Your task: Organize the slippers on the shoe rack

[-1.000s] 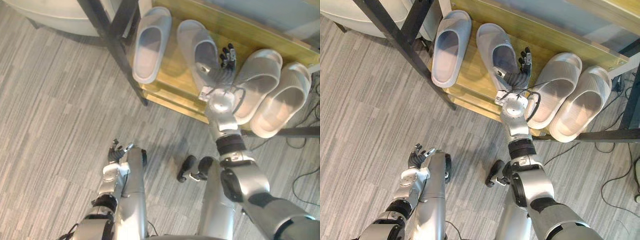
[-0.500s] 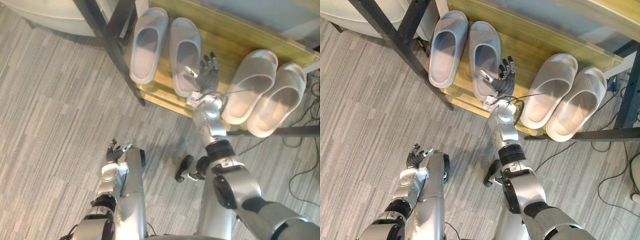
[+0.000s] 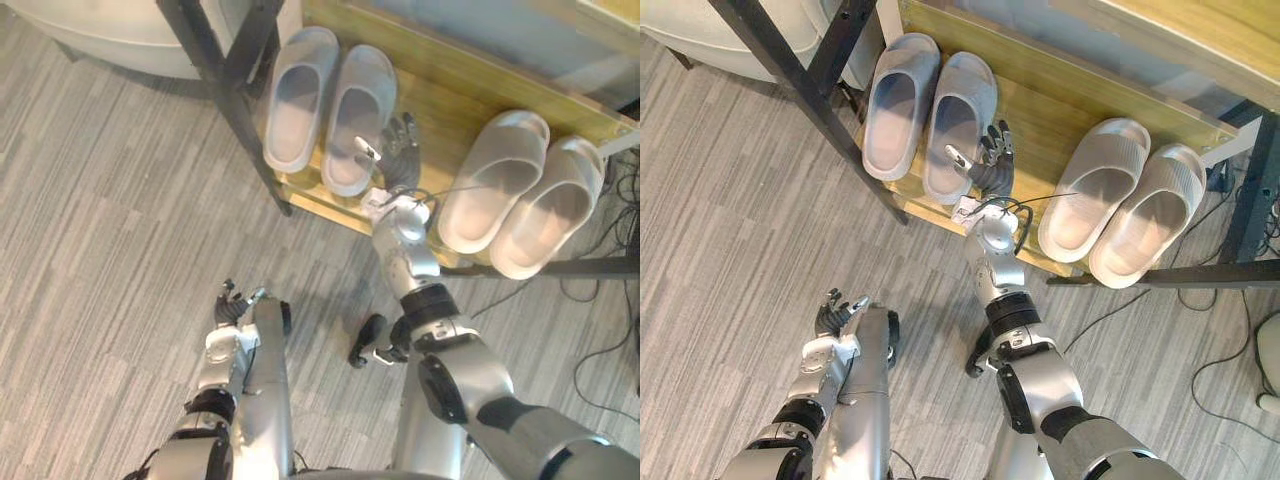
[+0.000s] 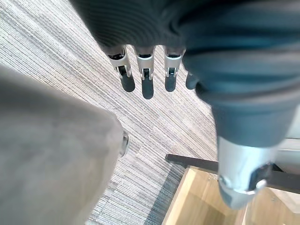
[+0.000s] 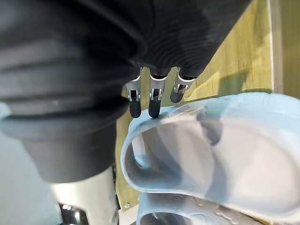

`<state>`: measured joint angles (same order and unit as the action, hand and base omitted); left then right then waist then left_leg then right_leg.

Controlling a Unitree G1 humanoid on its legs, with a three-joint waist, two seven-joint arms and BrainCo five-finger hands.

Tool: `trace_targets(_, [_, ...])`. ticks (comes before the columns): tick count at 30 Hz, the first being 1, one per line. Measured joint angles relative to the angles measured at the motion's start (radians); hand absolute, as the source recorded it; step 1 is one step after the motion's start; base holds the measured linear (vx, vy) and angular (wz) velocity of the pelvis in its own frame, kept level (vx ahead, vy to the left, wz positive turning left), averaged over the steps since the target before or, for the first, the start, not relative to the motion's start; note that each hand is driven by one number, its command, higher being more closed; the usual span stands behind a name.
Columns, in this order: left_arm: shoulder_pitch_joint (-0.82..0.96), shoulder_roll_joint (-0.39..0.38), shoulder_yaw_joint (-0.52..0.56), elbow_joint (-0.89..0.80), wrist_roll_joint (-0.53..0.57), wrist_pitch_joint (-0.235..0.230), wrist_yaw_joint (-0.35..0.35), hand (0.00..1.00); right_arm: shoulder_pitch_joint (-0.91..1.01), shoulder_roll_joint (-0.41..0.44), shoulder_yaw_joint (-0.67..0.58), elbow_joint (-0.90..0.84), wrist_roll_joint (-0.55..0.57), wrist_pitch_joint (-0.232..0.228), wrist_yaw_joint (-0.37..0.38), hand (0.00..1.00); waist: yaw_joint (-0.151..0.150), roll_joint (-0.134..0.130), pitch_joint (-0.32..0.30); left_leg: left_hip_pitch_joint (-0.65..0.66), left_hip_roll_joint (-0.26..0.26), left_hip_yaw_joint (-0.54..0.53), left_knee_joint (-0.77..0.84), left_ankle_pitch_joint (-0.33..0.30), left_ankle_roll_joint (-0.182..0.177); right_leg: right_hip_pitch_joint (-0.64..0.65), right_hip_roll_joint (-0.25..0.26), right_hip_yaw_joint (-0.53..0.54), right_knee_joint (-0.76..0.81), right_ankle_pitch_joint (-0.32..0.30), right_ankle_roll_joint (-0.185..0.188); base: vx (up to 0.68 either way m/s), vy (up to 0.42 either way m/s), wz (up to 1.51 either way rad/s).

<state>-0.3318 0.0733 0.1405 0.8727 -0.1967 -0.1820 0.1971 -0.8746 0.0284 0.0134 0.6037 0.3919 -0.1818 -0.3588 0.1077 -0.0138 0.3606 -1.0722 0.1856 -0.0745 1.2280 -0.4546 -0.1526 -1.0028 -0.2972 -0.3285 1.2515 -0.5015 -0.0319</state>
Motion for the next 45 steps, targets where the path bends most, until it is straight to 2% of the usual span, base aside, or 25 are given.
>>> trace_targets(4, [0.000, -0.006, 0.000, 0.004, 0.001, 0.001, -0.001, 0.00, 0.024, -0.018, 0.001, 0.000, -0.042, 0.008, 0.004, 0.00, -0.001, 0.001, 0.008, 0.040, 0.002, 0.000, -0.018, 0.001, 0.000, 0.044, 0.003, -0.009, -0.020, 0.007, -0.012, 0.02, 0.001, 0.02])
trace_targets(9, [0.023, -0.036, 0.000, 0.005, 0.015, 0.003, -0.005, 0.00, 0.112, -0.034, 0.004, -0.003, -0.118, 0.025, 0.017, 0.00, -0.012, 0.001, 0.010, 0.140, 0.016, 0.014, -0.096, 0.016, 0.004, 0.144, 0.024, -0.023, -0.110, 0.036, 0.000, 0.04, 0.016, -0.06])
trace_targets(12, [0.043, -0.059, -0.002, 0.009, 0.030, 0.005, -0.006, 0.00, 0.168, -0.038, 0.027, -0.006, -0.124, 0.031, 0.033, 0.00, -0.021, 0.000, 0.011, 0.213, 0.029, 0.038, -0.145, 0.021, 0.007, 0.206, 0.039, -0.020, -0.167, 0.057, 0.002, 0.05, 0.041, -0.14])
trace_targets(15, [0.066, -0.073, -0.011, 0.028, 0.041, 0.015, -0.008, 0.00, 0.250, -0.039, 0.055, -0.095, -0.161, 0.037, 0.050, 0.00, -0.033, -0.001, 0.011, 0.300, 0.037, 0.065, -0.216, 0.035, 0.012, 0.284, 0.054, -0.019, -0.244, 0.088, 0.002, 0.05, 0.052, -0.13])
trace_targets(16, [0.088, -0.080, -0.015, 0.033, 0.046, 0.015, -0.009, 0.00, 0.298, -0.041, 0.077, -0.142, -0.198, 0.037, 0.066, 0.00, -0.046, -0.002, 0.010, 0.356, 0.042, 0.082, -0.263, 0.047, 0.018, 0.336, 0.064, -0.020, -0.297, 0.108, 0.008, 0.05, 0.072, -0.13])
trace_targets(18, [0.104, -0.082, -0.028, 0.040, 0.049, 0.018, -0.012, 0.00, 0.340, -0.044, 0.092, -0.177, -0.218, 0.036, 0.076, 0.00, -0.048, -0.005, 0.008, 0.404, 0.044, 0.101, -0.306, 0.058, 0.022, 0.378, 0.069, -0.018, -0.341, 0.124, 0.012, 0.05, 0.060, -0.10])
trace_targets(21, [0.147, -0.080, -0.089, 0.053, 0.064, 0.021, -0.030, 0.00, 0.465, -0.054, 0.133, -0.228, -0.277, 0.035, 0.107, 0.00, -0.052, -0.014, -0.004, 0.527, 0.042, 0.148, -0.429, 0.095, 0.028, 0.481, 0.085, -0.014, -0.464, 0.171, 0.024, 0.07, 0.064, -0.11])
trace_targets(22, [0.176, -0.074, -0.129, 0.068, 0.080, 0.022, -0.036, 0.00, 0.543, -0.066, 0.167, -0.242, -0.306, 0.034, 0.132, 0.00, -0.057, -0.030, -0.036, 0.582, 0.031, 0.173, -0.510, 0.123, 0.031, 0.522, 0.090, -0.007, -0.533, 0.199, 0.032, 0.10, 0.069, -0.12])
trace_targets(27, [0.208, -0.042, -0.240, 0.138, 0.119, 0.027, -0.072, 0.00, 0.686, -0.086, 0.201, -0.230, -0.384, 0.034, 0.199, 0.00, -0.073, -0.049, -0.093, 0.740, -0.004, 0.216, -0.726, 0.207, 0.034, 0.646, 0.107, 0.003, -0.723, 0.279, 0.050, 0.10, 0.045, -0.08])
trace_targets(30, [0.240, -0.030, -0.269, 0.142, 0.148, 0.035, -0.080, 0.00, 0.749, -0.116, 0.197, -0.190, -0.433, 0.034, 0.234, 0.00, -0.104, -0.047, -0.123, 0.855, -0.038, 0.256, -0.884, 0.274, 0.043, 0.728, 0.109, 0.013, -0.844, 0.339, 0.067, 0.08, 0.053, -0.12])
trace_targets(35, [0.268, 0.005, -0.318, 0.143, 0.176, 0.036, -0.104, 0.00, 0.886, -0.136, 0.181, -0.086, -0.449, 0.037, 0.269, 0.00, -0.123, -0.026, -0.188, 0.998, -0.064, 0.298, -1.074, 0.351, 0.051, 0.843, 0.136, 0.032, -1.023, 0.428, 0.085, 0.04, 0.048, -0.17])
trace_targets(40, [0.275, 0.027, -0.339, 0.143, 0.186, 0.034, -0.114, 0.00, 0.951, -0.137, 0.143, 0.046, -0.469, 0.045, 0.284, 0.00, -0.127, -0.012, -0.216, 1.064, -0.078, 0.312, -1.158, 0.389, 0.059, 0.902, 0.147, 0.042, -1.112, 0.478, 0.091, -0.02, 0.020, -0.09])
trace_targets(45, [0.287, 0.030, -0.403, 0.139, 0.194, 0.032, -0.119, 0.00, 0.977, -0.140, 0.071, 0.213, -0.470, 0.056, 0.282, 0.00, -0.128, -0.003, -0.237, 1.103, -0.091, 0.313, -1.197, 0.407, 0.067, 0.948, 0.157, 0.057, -1.177, 0.515, 0.096, -0.04, 0.011, -0.05])
